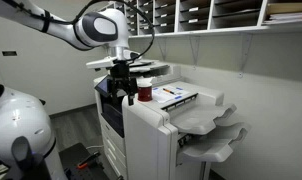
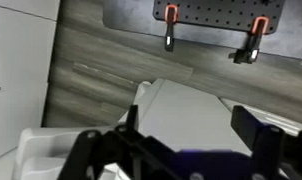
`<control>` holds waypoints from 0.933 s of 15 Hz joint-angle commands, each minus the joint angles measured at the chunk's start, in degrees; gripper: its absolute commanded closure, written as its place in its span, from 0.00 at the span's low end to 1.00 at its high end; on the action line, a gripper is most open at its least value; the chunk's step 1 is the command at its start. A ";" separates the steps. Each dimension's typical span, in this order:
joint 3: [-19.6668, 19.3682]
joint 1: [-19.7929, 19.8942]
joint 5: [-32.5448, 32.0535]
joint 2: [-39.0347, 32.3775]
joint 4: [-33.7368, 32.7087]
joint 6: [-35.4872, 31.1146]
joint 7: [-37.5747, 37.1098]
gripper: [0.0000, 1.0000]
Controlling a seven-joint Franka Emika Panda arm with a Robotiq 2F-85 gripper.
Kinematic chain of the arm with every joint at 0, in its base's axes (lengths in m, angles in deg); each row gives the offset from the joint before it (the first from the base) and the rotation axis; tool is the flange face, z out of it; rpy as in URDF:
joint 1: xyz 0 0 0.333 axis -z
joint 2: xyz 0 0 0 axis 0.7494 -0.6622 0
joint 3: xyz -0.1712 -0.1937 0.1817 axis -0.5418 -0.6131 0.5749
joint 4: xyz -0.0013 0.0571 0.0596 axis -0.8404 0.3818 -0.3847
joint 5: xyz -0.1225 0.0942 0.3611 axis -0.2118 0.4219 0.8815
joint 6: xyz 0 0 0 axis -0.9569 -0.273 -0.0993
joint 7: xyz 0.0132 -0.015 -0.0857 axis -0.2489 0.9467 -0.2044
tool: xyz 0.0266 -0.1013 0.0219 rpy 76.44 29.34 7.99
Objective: Pick up the pen and put it in the cup
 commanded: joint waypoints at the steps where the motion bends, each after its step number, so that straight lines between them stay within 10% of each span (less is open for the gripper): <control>1: -0.73 -0.89 -0.47 -0.02 -0.13 0.23 -0.50 0.00; 7: -2.39 -4.32 -0.64 -4.22 -2.37 0.41 7.74 0.00; 14: -7.43 -8.98 -0.02 -19.25 -20.20 1.71 30.01 0.00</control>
